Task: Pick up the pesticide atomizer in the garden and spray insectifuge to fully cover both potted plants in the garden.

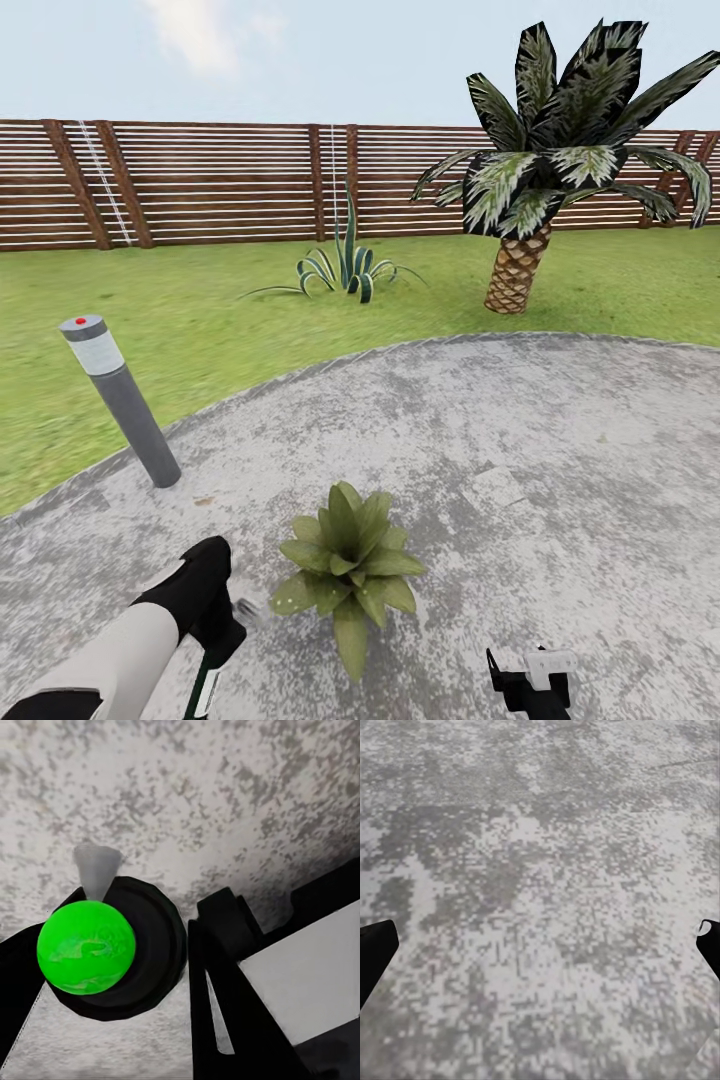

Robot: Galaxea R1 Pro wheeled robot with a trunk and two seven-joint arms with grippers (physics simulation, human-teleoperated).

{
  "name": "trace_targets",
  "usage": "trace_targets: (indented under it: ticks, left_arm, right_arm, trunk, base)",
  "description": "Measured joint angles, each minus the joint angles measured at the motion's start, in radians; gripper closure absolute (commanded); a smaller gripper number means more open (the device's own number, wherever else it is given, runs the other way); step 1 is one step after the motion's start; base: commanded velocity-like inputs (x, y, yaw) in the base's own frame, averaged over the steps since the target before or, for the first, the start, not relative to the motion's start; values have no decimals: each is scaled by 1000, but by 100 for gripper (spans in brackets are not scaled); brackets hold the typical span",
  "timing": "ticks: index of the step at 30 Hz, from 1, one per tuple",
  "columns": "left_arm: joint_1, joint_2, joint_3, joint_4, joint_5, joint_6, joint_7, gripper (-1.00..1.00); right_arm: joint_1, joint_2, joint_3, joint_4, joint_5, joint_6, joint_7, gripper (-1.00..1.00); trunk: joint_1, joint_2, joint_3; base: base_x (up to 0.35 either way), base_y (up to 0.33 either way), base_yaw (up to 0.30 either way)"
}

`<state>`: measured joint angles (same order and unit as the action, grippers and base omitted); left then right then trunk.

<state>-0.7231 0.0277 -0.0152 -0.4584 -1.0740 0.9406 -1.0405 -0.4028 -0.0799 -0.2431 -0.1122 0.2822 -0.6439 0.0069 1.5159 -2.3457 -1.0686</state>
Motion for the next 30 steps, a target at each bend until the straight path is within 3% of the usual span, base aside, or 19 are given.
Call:
trace_targets:
  ticks: [3, 7, 13, 18, 27, 30]
  left_arm:
    - [1, 30, 1, 8, -1, -30, 0, 100]
    - [1, 36, 1, 9, 3, -35, 0, 100]
    - [-14, 17, 5, -2, 8, -32, -4, 100]
    - [-25, -15, 4, -5, 7, -31, -5, 100]
    - [-114, -16, 5, -3, 8, -22, -10, 100]
    - [-148, -20, 5, -3, 9, -19, -41, 100]
  right_arm:
    - [0, 0, 0, 0, 0, 0, 0, -100]
    - [0, 0, 0, 0, 0, 0, 0, -100]
    - [0, 0, 0, 1, 0, 0, 0, -100]
    - [0, 0, 0, 1, 0, 0, 0, -100]
    - [0, 0, 0, 1, 0, 0, 0, -100]
    - [0, 0, 0, 1, 0, 0, 0, -100]
  trunk:
    - [0, 0, 0]
    - [0, 0, 0]
    - [0, 0, 0]
    - [0, 0, 0]
    - [0, 0, 0]
    - [0, 0, 0]
  base:
    - [0, 0, 0]
    - [0, 0, 0]
    - [0, 0, 0]
    - [0, 0, 0]
    - [0, 0, 0]
    - [0, 0, 0]
